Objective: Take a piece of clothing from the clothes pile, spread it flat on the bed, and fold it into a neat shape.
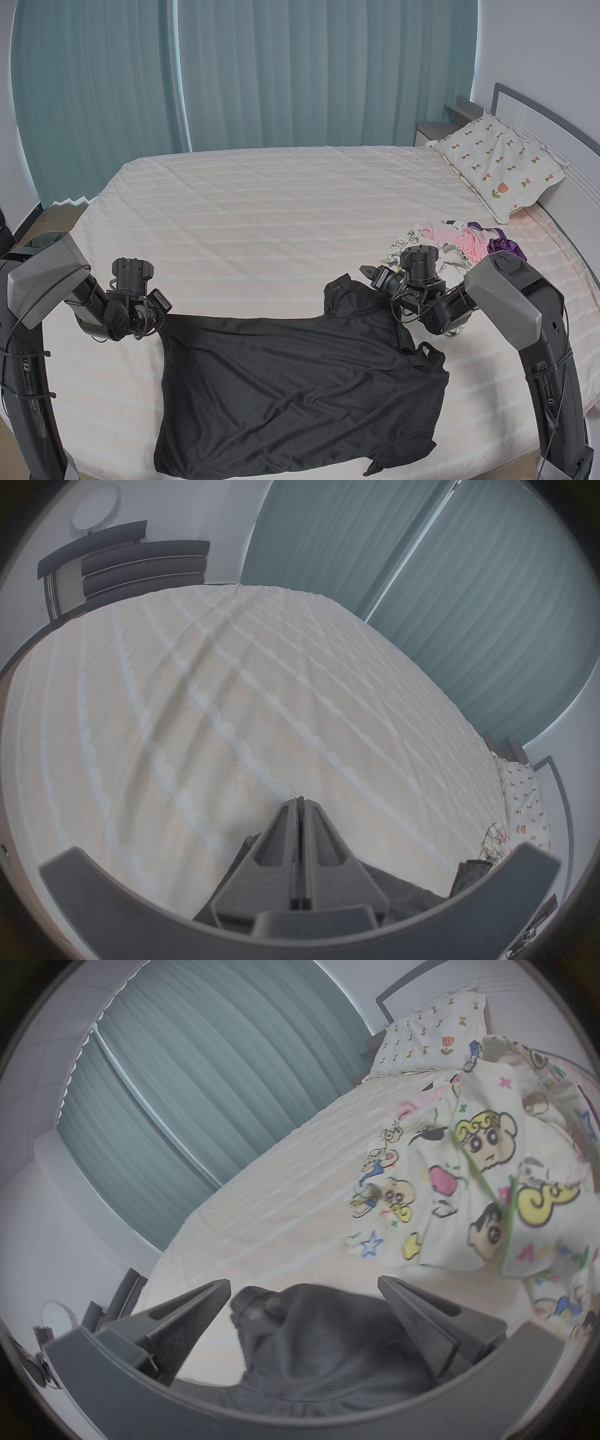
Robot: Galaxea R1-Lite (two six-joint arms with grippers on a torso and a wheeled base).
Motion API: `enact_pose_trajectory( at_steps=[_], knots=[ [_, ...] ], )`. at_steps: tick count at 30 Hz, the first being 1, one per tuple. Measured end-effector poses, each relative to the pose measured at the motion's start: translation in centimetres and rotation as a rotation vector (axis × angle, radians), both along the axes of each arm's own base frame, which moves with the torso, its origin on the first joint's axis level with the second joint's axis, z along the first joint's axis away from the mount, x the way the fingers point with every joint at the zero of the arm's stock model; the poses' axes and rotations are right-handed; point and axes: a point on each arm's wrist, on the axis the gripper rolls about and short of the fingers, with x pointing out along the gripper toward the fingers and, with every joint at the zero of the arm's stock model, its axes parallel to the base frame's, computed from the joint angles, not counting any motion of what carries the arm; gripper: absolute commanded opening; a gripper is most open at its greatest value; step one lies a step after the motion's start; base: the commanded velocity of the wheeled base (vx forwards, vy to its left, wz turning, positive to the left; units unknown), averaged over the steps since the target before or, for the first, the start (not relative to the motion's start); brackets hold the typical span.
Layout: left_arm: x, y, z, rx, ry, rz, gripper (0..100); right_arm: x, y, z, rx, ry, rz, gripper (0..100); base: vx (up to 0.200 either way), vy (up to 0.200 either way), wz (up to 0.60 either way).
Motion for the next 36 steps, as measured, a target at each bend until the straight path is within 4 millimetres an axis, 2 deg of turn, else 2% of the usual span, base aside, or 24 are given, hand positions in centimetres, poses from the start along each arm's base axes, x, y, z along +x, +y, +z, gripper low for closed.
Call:
enact_pose_trajectory(
  at_steps=[7, 11, 12, 18, 24, 28, 33, 36],
  knots=[
    [-0.1, 0.1, -0.1, 0.004, 0.003, 0.005, 0, -0.1, -2.2, -1.7, -0.083, 0.043, -0.010, 100, 0.000, 0.000, 0.00],
    [-0.1, 0.0, -0.1, 0.005, 0.003, 0.004, 0, -0.4, -2.6, -2.6, -0.089, 0.091, 0.003, 100, 0.000, 0.000, 0.00],
    [-0.1, 0.0, -0.1, 0.005, 0.003, 0.003, 0, -0.6, -2.6, -2.9, -0.092, 0.110, 0.007, 0, 0.000, 0.000, 0.00],
    [0.0, 0.1, 0.0, 0.005, -0.002, 0.004, 0, -0.9, -2.7, -3.7, -0.083, 0.174, 0.029, 0, 0.000, 0.000, 0.00],
    [0.2, 0.2, 0.3, 0.008, -0.013, 0.004, 0, -0.4, -3.6, -2.9, -0.025, 0.145, -0.006, 0, 0.000, 0.000, 0.00],
    [0.8, 0.5, 0.9, 0.009, -0.055, 0.014, 0, 0.0, -4.6, -0.9, 0.011, 0.092, -0.038, 0, 0.000, 0.000, 0.00],
    [2.0, 1.5, 2.4, 0.016, -0.167, 0.051, 0, -0.1, -6.4, 2.5, 0.075, -0.017, -0.075, 0, 0.000, 0.000, 0.00],
    [2.5, 2.2, 3.0, 0.018, -0.206, 0.069, 0, -0.4, -7.3, 3.4, 0.086, -0.033, -0.090, 0, 0.000, 0.000, 0.00]
  ],
)
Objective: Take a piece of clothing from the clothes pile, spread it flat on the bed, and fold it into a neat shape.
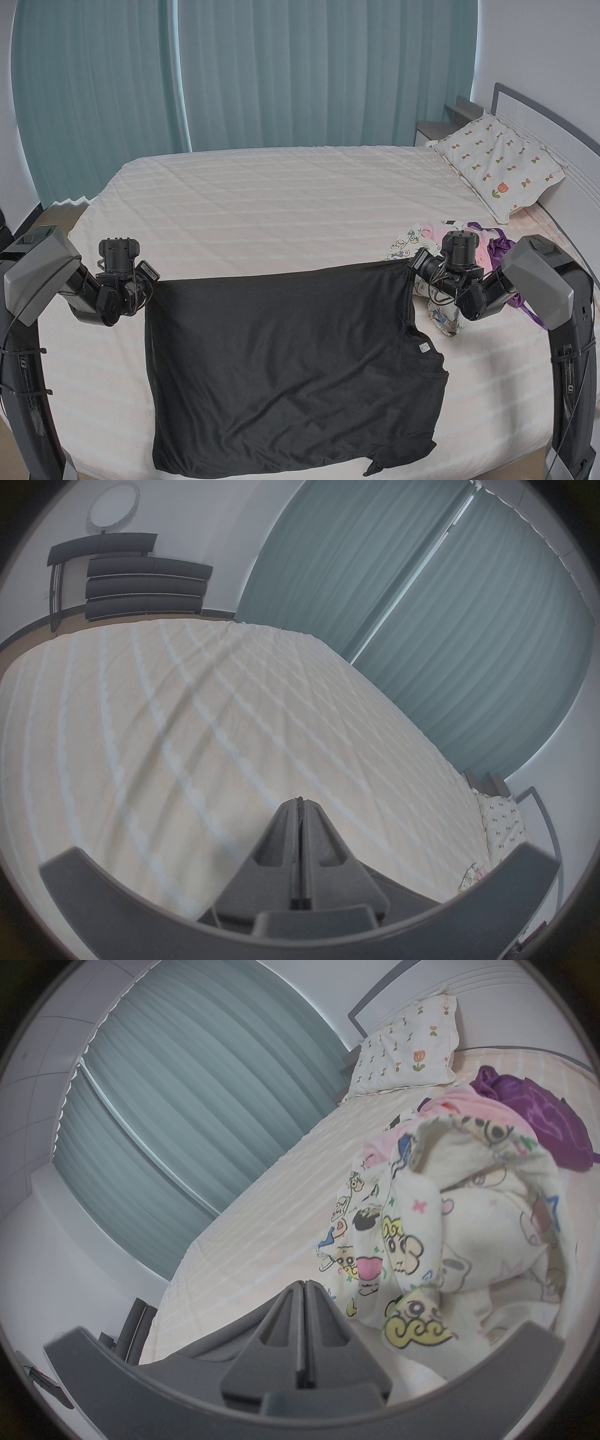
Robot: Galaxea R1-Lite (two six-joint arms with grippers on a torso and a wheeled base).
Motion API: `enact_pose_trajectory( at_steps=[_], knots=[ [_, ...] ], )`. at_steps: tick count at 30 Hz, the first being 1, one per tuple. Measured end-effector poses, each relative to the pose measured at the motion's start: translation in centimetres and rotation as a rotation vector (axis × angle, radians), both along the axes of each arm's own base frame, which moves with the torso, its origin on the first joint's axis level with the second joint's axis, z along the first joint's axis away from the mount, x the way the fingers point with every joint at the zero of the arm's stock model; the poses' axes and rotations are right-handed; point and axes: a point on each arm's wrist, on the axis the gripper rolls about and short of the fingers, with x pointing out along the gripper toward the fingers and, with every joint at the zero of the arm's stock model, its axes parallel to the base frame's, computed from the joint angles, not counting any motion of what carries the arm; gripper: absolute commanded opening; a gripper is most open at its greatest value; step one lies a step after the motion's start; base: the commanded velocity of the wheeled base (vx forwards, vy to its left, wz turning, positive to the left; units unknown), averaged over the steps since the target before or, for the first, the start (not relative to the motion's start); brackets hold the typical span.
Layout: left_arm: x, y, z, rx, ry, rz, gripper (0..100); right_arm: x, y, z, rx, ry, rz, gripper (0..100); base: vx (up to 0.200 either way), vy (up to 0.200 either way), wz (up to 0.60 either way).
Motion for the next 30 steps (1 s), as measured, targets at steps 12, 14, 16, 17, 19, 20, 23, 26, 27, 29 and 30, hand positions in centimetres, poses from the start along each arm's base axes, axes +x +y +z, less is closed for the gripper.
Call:
enact_pose_trajectory(
  at_steps=[12, 14, 16, 17, 19, 20, 23, 26, 27, 29, 30],
  knots=[
    [2.2, 0.2, -2.5, 0.006, 0.005, 0.000, 0, -0.1, 0.0, -1.7, -0.005, 0.032, -0.002, 0, 0.000, 0.000, 0.00],
    [2.8, 0.2, -3.0, 0.006, 0.002, 0.000, 100, 0.0, 0.0, -2.1, -0.005, 0.030, -0.004, 0, 0.000, 0.000, 0.00],
    [3.3, 0.2, -3.4, 0.007, -0.004, 0.001, 100, 0.0, 0.1, -2.7, -0.006, 0.037, -0.004, 100, 0.000, 0.000, 0.00],
    [3.5, 0.2, -3.6, 0.007, -0.004, 0.002, 100, 0.0, 0.1, -2.9, -0.007, 0.041, -0.004, 100, 0.000, 0.000, 0.00],
    [3.8, 0.2, -4.0, 0.006, -0.006, 0.002, 100, 0.1, 0.1, -3.4, -0.009, 0.048, -0.004, 100, 0.000, 0.000, 0.00],
    [4.0, 0.2, -4.2, 0.006, -0.004, 0.002, 100, 0.0, 0.1, -3.5, -0.010, 0.052, -0.004, 100, 0.000, 0.000, 0.00],
    [4.2, 0.2, -4.7, 0.007, -0.001, 0.002, 100, -0.1, 0.0, -3.9, -0.012, 0.062, -0.004, 100, 0.000, 0.000, 0.00],
    [4.2, 0.3, -4.9, 0.007, 0.006, 0.002, 100, -0.3, -0.1, -3.7, -0.011, 0.065, -0.003, 100, 0.000, 0.000, 0.00],
    [4.1, 0.3, -4.9, 0.006, 0.008, 0.002, 100, -0.4, -0.1, -3.5, -0.010, 0.066, -0.002, 100, 0.000, 0.000, 0.00],
    [3.7, 0.4, -4.7, 0.004, 0.015, 0.003, 100, -0.8, -0.4, -3.1, -0.006, 0.073, 0.004, 100, 0.000, 0.000, 0.00],
    [3.5, 0.5, -4.5, 0.003, 0.018, 0.002, 100, -1.1, -0.5, -2.9, -0.004, 0.077, 0.010, 100, 0.000, 0.000, 0.00]
  ],
)
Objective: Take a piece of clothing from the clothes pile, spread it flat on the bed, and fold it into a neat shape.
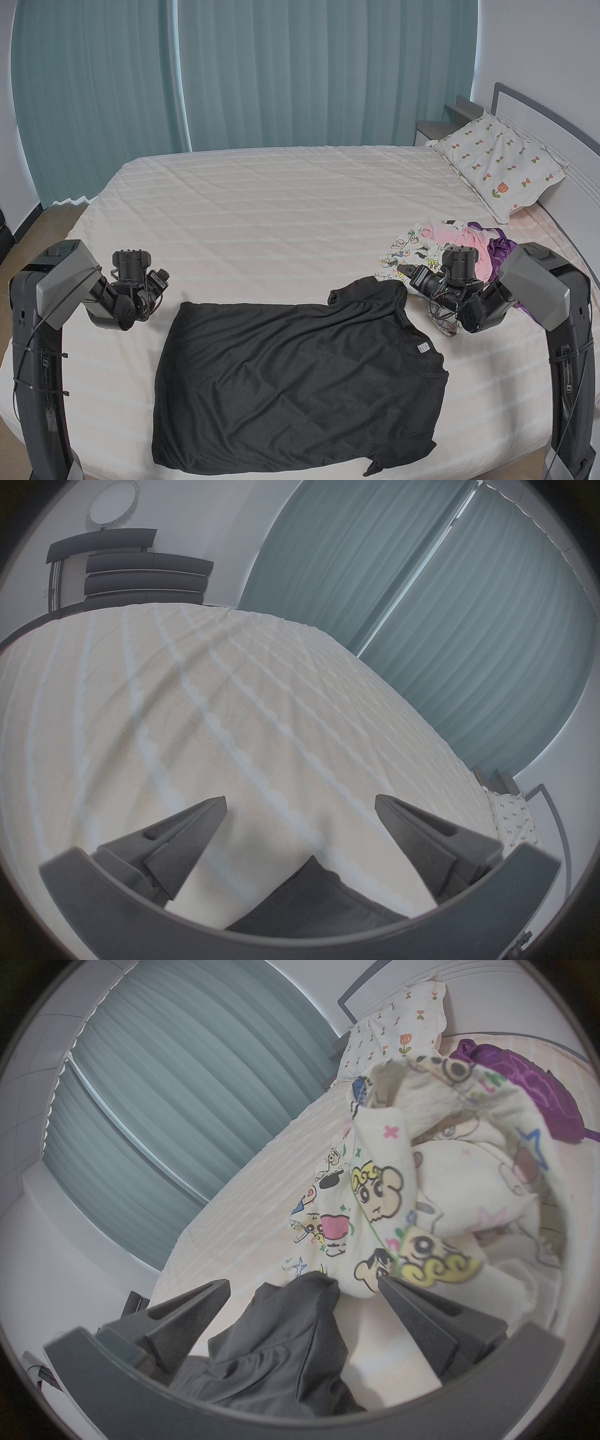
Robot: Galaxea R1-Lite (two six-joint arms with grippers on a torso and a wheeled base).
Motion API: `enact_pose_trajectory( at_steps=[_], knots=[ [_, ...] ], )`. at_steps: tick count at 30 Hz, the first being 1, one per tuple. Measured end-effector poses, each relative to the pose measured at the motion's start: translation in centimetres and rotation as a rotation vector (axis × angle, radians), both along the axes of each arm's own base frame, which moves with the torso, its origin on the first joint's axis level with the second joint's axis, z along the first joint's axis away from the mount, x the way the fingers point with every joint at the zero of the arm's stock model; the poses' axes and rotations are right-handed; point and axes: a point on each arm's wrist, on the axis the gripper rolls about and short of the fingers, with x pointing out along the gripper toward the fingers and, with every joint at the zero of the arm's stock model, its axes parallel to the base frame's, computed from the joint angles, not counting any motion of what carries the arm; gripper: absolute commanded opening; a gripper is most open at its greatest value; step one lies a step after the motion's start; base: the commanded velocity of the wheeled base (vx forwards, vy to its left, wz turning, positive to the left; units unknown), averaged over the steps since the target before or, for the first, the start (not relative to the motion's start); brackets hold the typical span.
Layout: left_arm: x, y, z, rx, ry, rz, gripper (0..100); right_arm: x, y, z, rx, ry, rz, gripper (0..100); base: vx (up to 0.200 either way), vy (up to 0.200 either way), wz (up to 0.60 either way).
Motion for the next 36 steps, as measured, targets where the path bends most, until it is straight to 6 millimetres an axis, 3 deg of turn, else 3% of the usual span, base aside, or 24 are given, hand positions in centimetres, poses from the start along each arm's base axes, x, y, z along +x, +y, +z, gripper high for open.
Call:
enact_pose_trajectory(
  at_steps=[9, 17, 26, 30, 36],
  knots=[
    [-5.6, -0.3, 1.5, -0.050, 0.103, -0.066, 100, -4.8, -0.6, 2.5, 0.010, 0.076, 0.042, 100, 0.000, 0.000, 0.00],
    [-13.1, -1.2, 2.0, -0.106, 0.204, -0.142, 100, -11.0, -0.7, 3.6, 0.047, 0.198, 0.042, 100, -0.200, 0.000, 0.00],
    [-20.9, -3.1, 1.3, -0.115, 0.221, -0.231, 100, -17.2, -1.0, 3.2, 0.094, 0.285, 0.025, 100, -0.200, 0.000, 0.00],
    [-23.1, -3.9, 0.6, -0.112, 0.237, -0.272, 100, -19.2, -1.3, 3.0, 0.102, 0.295, 0.011, 100, -0.150, 0.000, 0.00],
    [-24.6, -4.5, -1.1, -0.106, 0.300, -0.296, 100, -20.7, -1.5, 2.6, 0.098, 0.328, 0.006, 100, 0.000, 0.000, 0.00]
  ],
)
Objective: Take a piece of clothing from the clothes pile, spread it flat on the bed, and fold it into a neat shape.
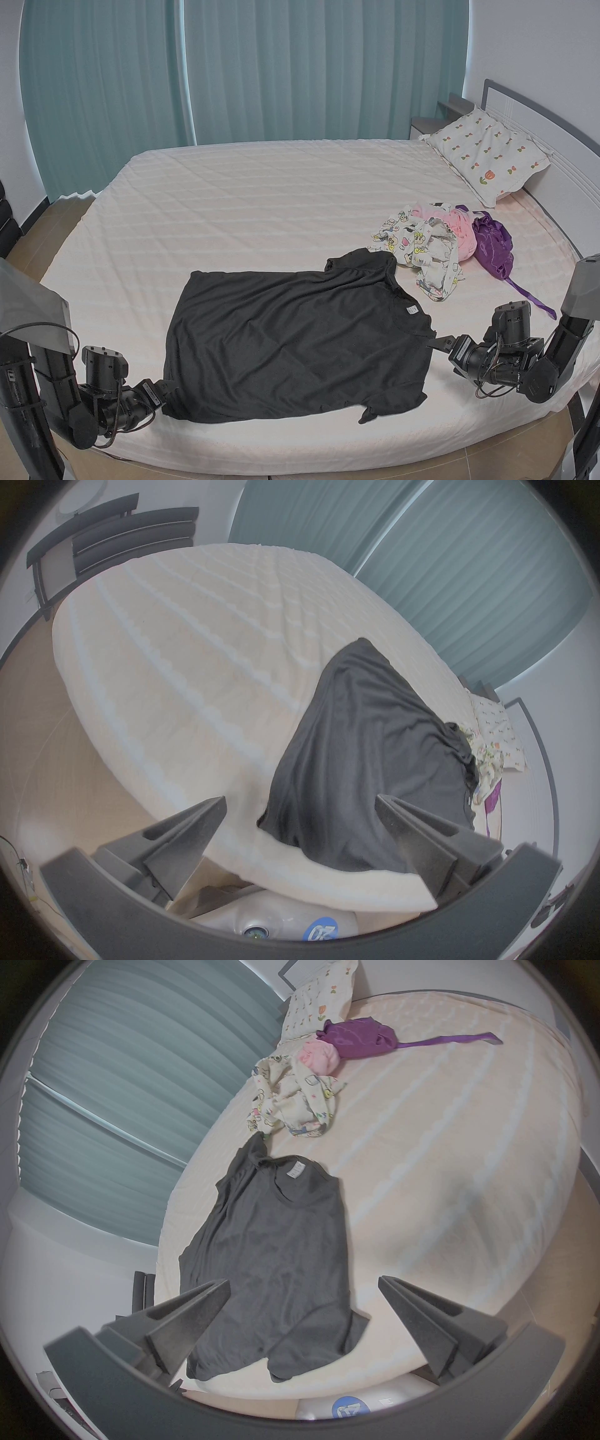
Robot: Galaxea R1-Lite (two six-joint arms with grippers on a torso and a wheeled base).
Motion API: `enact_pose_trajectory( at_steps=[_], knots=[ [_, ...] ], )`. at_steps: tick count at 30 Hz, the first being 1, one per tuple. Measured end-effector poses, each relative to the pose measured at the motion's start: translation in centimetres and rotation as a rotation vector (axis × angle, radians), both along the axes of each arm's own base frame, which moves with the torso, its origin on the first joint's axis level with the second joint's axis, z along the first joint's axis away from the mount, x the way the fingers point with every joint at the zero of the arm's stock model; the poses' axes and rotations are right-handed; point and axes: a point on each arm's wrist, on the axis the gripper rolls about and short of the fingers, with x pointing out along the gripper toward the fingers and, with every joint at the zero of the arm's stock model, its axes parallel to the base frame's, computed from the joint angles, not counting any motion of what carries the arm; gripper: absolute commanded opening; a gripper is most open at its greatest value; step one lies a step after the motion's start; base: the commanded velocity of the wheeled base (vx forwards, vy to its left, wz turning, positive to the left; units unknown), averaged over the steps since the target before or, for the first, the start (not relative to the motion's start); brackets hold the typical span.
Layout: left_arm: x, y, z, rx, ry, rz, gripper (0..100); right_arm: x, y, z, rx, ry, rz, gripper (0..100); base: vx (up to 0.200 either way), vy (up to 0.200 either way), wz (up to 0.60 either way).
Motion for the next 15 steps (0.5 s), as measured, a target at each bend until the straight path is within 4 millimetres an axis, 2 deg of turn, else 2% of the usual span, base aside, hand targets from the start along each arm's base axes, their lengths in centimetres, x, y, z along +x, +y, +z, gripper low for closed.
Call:
enact_pose_trajectory(
  at_steps=[15],
  knots=[
    [1.4, -1.4, -4.1, 0.135, -0.015, -0.002, 100, -0.3, 0.6, -0.9, 0.036, 0.001, -0.016, 100, 0.000, 0.000, 0.00]
  ],
)
